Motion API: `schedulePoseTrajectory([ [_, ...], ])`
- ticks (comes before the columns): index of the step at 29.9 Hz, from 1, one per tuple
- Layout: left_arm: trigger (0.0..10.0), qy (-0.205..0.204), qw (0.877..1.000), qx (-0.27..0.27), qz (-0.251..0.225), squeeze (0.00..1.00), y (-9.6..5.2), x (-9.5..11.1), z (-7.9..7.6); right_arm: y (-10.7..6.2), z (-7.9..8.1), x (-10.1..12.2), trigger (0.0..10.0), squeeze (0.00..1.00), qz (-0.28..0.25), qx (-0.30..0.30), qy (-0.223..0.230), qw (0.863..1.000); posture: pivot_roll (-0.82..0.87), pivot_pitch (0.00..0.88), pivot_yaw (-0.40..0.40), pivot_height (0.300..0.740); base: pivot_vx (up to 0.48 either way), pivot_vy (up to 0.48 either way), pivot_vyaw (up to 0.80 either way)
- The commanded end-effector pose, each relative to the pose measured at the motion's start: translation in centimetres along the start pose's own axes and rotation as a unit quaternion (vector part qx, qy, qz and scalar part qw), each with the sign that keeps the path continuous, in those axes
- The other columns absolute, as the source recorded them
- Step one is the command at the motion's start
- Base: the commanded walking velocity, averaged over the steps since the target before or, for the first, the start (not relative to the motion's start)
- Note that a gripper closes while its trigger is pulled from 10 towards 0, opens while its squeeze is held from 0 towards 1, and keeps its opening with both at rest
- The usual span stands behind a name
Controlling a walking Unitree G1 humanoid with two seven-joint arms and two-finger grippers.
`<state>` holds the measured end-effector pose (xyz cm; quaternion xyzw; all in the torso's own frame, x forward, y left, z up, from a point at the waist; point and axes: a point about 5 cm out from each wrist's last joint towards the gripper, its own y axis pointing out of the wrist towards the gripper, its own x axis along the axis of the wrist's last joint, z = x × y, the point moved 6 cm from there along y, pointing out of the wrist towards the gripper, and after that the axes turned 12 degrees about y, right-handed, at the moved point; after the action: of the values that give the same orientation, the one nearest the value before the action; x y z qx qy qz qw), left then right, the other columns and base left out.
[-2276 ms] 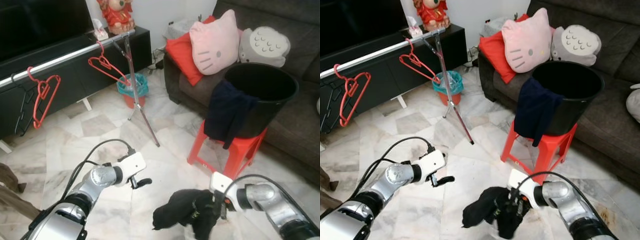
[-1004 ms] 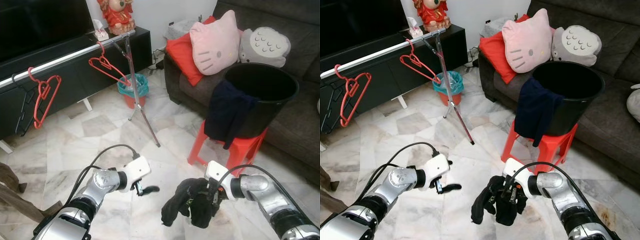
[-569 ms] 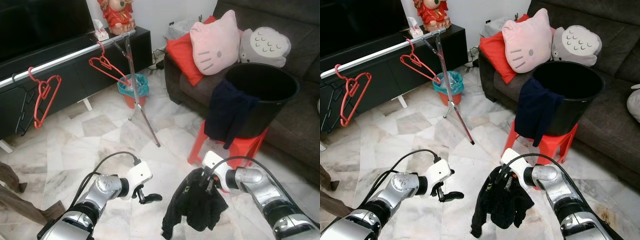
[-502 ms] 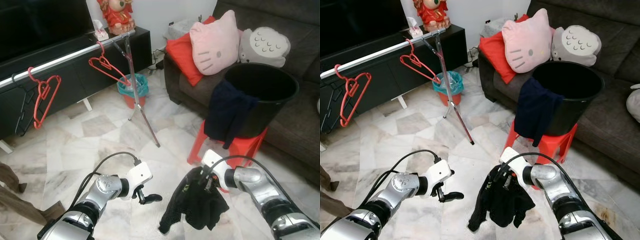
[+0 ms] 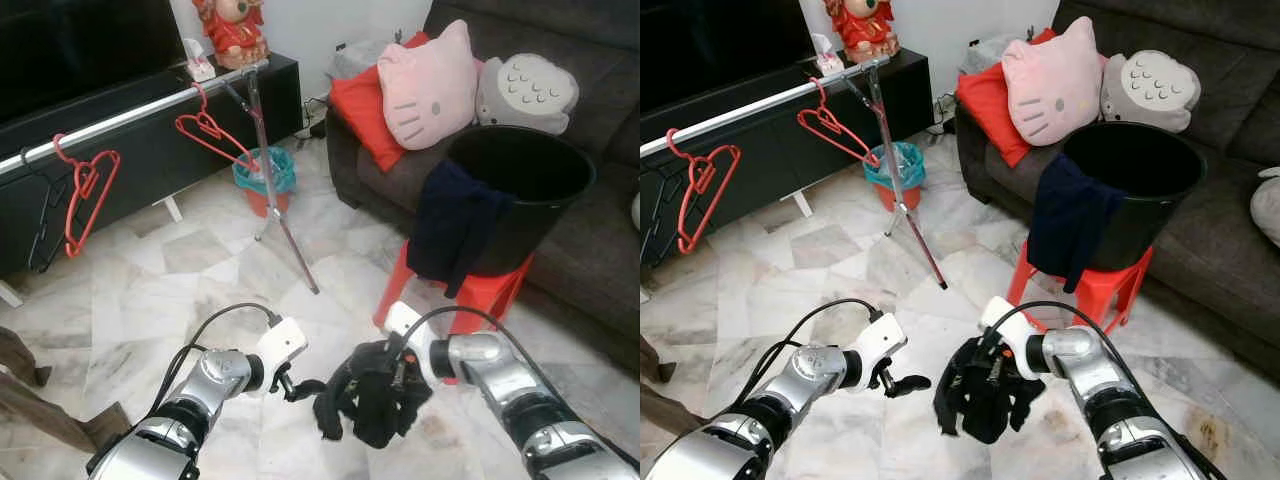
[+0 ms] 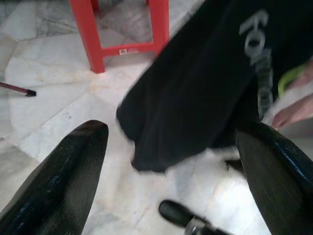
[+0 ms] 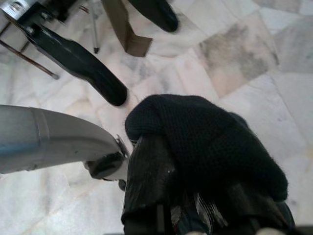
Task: Hang hanger
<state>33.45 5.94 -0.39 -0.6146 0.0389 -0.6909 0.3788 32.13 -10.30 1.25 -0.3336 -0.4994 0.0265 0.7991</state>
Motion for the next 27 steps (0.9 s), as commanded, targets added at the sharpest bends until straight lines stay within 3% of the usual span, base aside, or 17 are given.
schedulePoseTrajectory([
  [1, 10.0, -0.019, 1.0, 0.002, 0.0, 0.0, -0.2, -0.1, 0.3, 0.2, 0.1, 1.0, 10.0, 0.0, -0.01, 0.004, -0.012, 1.0, -0.03, 0.029, 0.068, 0.74, 0.0, 0.0, 0.0],
  [8, 10.0, -0.052, 0.998, -0.028, -0.018, 0.0, -0.2, 0.2, -0.4, 0.3, 0.3, 0.6, 10.0, 0.0, -0.005, 0.012, 0.0, 1.0, -0.03, 0.034, 0.065, 0.74, 0.0, 0.0, 0.0],
  [17, 10.0, -0.118, 0.986, -0.101, -0.054, 0.0, -0.4, 0.8, -2.1, 0.4, 0.6, 1.1, 10.0, 0.0, -0.004, 0.024, -0.002, 1.0, -0.03, 0.038, 0.063, 0.74, 0.0, 0.0, 0.0],
  [23, 10.0, -0.125, 0.985, -0.105, -0.051, 0.0, -0.4, 0.7, -2.3, 0.4, -0.8, 1.1, 10.0, 0.0, -0.007, -0.033, 0.003, 0.999, -0.03, 0.04, 0.063, 0.74, 0.0, 0.0, 0.0],
  [27, 10.0, -0.122, 0.986, -0.099, -0.046, 0.0, -0.3, 0.6, -2.2, 0.4, -0.9, 1.5, 10.0, 0.0, -0.027, -0.039, 0.017, 0.999, -0.03, 0.04, 0.064, 0.74, 0.0, 0.0, 0.0],
])
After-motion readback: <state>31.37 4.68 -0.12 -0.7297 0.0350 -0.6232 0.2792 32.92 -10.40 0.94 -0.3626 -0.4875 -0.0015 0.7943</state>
